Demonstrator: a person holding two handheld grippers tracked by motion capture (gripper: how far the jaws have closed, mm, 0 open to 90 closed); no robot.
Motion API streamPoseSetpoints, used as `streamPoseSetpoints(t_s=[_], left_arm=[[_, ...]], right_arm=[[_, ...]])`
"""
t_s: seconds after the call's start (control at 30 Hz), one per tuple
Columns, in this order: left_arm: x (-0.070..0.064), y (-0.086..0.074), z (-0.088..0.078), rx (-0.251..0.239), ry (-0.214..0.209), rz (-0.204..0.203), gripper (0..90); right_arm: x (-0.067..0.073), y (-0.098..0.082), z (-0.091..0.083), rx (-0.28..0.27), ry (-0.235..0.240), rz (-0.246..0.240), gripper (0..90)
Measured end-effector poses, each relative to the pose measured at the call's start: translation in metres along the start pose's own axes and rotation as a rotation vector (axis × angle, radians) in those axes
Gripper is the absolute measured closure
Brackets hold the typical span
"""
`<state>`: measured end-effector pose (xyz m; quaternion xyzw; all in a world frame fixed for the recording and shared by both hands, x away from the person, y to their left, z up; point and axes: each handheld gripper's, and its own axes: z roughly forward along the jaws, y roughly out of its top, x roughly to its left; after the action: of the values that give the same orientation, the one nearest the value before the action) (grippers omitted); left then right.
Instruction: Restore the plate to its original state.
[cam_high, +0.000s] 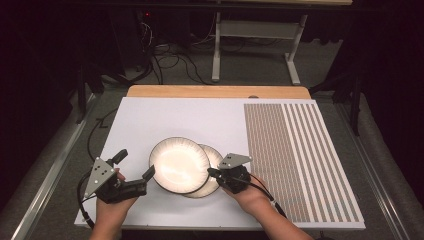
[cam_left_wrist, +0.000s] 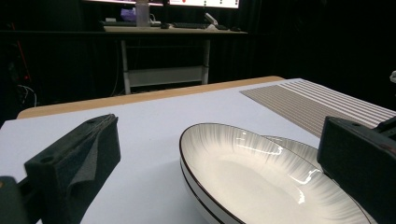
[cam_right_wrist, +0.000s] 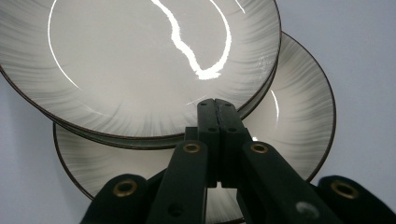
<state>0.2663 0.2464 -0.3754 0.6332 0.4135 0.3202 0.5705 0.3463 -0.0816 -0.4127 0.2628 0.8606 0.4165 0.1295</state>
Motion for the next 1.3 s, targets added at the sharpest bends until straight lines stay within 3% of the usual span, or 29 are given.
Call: streamPoseSetpoints(t_s=[1.3], left_arm=[[0.0006, 0.0029, 0.003, 0.029, 0.001, -0.036, 0.5]], right_arm=[[0.0, 0.0, 0.0001, -0.003, 0.001, -0.003, 90.0]])
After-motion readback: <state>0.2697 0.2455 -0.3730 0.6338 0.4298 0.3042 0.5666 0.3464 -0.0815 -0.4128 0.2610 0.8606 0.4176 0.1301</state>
